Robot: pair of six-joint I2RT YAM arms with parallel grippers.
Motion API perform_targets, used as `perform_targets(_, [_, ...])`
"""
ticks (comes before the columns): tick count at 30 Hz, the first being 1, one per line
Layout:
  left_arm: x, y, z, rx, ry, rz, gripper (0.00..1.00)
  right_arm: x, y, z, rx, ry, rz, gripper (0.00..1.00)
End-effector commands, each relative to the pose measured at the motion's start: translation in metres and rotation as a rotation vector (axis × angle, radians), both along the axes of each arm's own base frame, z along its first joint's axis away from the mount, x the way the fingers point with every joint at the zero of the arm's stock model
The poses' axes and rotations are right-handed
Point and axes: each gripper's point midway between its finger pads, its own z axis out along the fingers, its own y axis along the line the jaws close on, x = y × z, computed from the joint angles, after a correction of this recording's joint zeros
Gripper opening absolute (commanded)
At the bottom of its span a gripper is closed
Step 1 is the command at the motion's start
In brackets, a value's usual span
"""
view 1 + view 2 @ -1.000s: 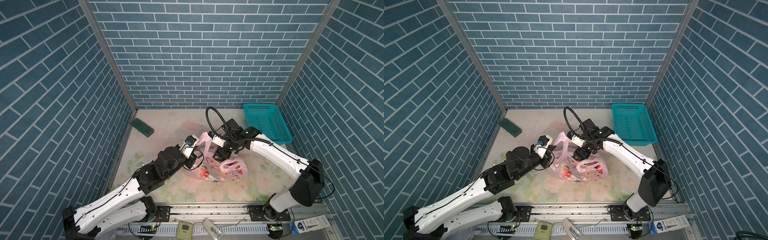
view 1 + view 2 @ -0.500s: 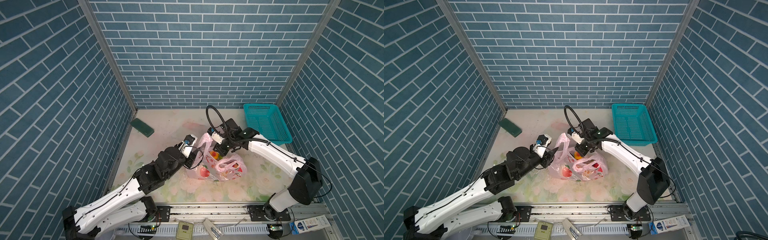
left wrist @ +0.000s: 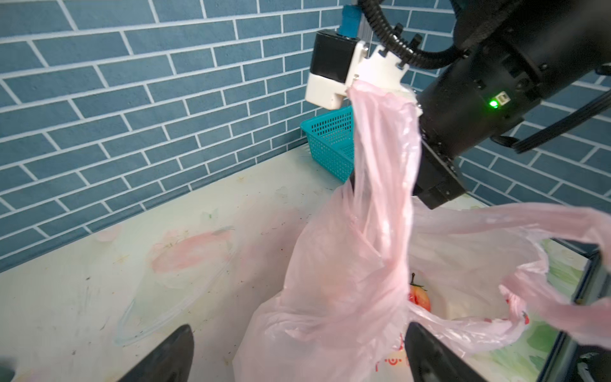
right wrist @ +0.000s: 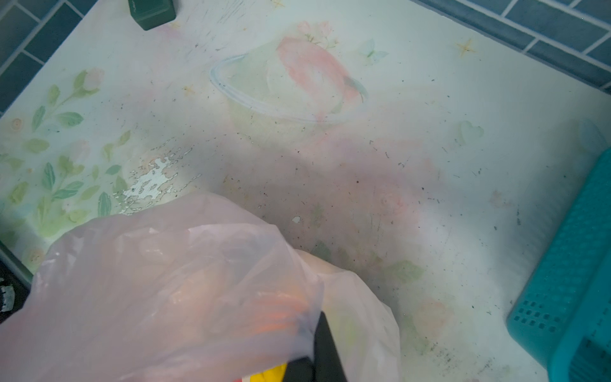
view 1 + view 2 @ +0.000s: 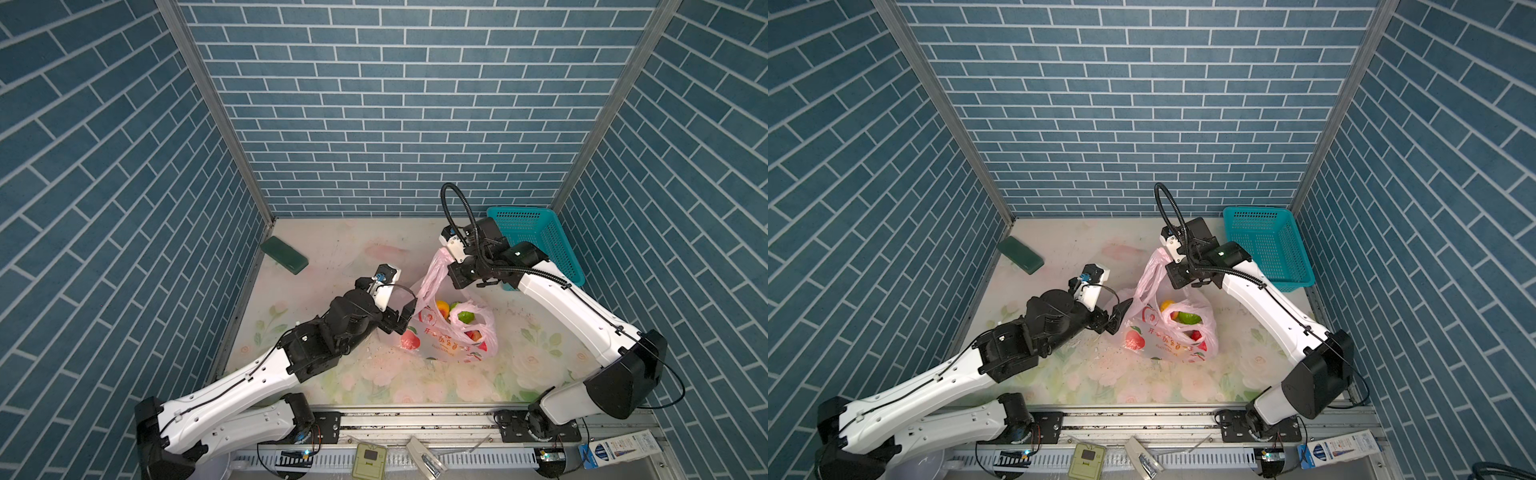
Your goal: Untie the knot of the plastic bag and take out the fruit
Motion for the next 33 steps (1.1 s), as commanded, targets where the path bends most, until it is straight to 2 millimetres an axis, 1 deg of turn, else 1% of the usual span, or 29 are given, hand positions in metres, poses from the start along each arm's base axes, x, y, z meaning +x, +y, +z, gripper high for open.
perform_targets(1, [-0.004,-0.021,0.009,-0.072,0.008,-0.02,1.0,0.004,-0.014,0.016,-0.004,-0.01,-0.105,0.0])
perform_targets(3, [-0.006,-0.033,0.006,-0.079,0.012,-0.038,1.0,0.004,-0.016,0.016,-0.006,-0.004,-0.123,0.0])
perform_targets(5, [-0.003,-0.04,0.004,-0.073,0.009,-0.014,0.99,0.003,-0.014,0.018,0.017,0.002,-0.123,0.0])
perform_targets(8, [0.013,-0.04,-0.003,-0.056,0.001,0.094,1.0,-0.001,-0.01,0.022,0.069,0.011,-0.13,0.0])
perform_targets(13, [0.044,-0.036,-0.015,0.005,-0.033,0.295,0.99,-0.005,-0.007,0.023,0.119,0.03,-0.144,0.0])
perform_targets(17, [0.056,-0.055,-0.028,0.021,-0.032,0.307,1.0,-0.008,-0.008,0.023,0.131,0.031,-0.153,0.0])
perform_targets(20, [0.064,-0.053,-0.045,0.073,-0.002,0.37,1.0,-0.01,-0.011,0.026,0.13,0.025,-0.155,0.0])
perform_targets(22, [0.069,-0.037,-0.058,0.122,0.024,0.44,1.0,-0.011,-0.016,0.028,0.118,0.011,-0.162,0.0])
perform_targets(24, [0.069,-0.014,-0.069,0.158,0.051,0.502,1.0,-0.011,-0.021,0.03,0.107,-0.009,-0.167,0.0])
perform_targets(25, [0.068,0.001,-0.075,0.174,0.07,0.531,1.0,-0.011,-0.023,0.031,0.101,-0.016,-0.168,0.0])
perform_targets(29, [0.057,0.064,-0.098,0.198,0.135,0.616,1.0,-0.011,-0.029,0.027,0.079,-0.019,-0.166,0.0])
perform_targets(31, [0.049,0.086,-0.109,0.218,0.163,0.628,1.0,-0.011,-0.03,0.023,0.073,-0.016,-0.167,0.0])
perform_targets(33, [0.041,0.101,-0.119,0.244,0.186,0.63,1.0,-0.009,-0.031,0.021,0.072,-0.016,-0.167,0.0])
